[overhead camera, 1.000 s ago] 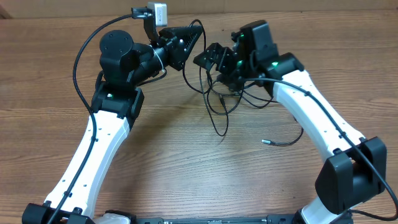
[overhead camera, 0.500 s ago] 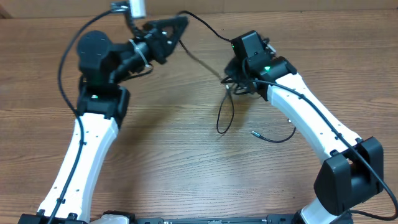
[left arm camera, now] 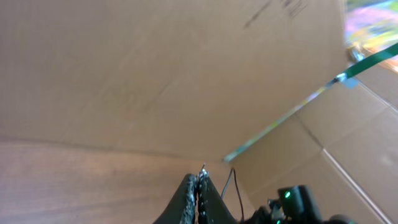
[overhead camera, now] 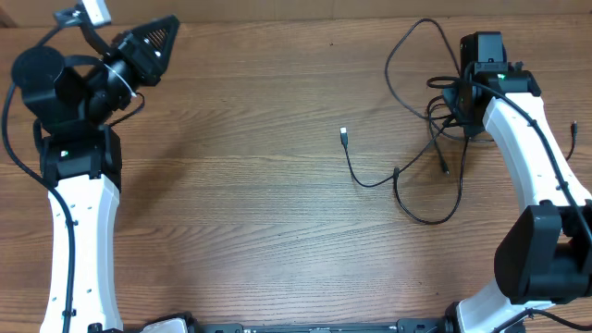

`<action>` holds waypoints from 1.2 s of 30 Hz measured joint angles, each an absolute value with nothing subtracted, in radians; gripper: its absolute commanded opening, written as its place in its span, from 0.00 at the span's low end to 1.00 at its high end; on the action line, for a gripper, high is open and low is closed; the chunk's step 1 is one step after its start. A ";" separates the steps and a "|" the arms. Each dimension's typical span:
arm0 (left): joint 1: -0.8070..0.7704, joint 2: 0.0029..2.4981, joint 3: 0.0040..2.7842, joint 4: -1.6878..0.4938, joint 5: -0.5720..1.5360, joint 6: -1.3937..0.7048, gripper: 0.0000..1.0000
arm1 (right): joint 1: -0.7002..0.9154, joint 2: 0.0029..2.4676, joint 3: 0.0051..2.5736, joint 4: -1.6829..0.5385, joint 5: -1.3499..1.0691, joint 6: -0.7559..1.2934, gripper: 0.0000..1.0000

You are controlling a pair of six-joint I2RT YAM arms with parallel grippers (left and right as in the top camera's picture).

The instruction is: Untangle cables

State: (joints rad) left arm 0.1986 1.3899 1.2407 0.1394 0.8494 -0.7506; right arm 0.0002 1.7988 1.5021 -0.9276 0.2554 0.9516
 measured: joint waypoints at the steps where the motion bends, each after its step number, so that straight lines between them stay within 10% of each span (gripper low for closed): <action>1: 0.196 1.390 1.241 0.104 0.850 -0.730 0.04 | 0.002 1.799 1.502 -0.928 0.241 0.943 0.04; 4: 0.185 1.390 1.245 -0.002 0.849 -0.669 0.09 | 0.019 1.799 1.501 -0.916 0.187 0.912 0.04; 7: 0.159 1.390 1.245 -0.123 0.850 -0.576 0.33 | 0.048 1.799 1.501 -0.854 0.111 0.810 0.04; 10: 0.096 1.390 1.245 -0.192 0.854 -0.452 0.79 | 0.088 1.799 1.501 -0.822 0.006 0.710 0.04; 13: 0.015 1.390 1.245 -0.234 0.853 -0.354 0.96 | 0.110 1.799 1.501 -0.800 -0.101 0.640 0.04; 29: -0.292 1.680 1.246 0.088 0.755 -0.331 0.99 | 0.120 1.799 1.500 -0.802 -0.419 0.368 0.04; 36: -0.382 1.794 1.246 0.178 0.754 -0.439 0.38 | 0.120 1.799 1.499 -0.804 -0.423 0.362 0.04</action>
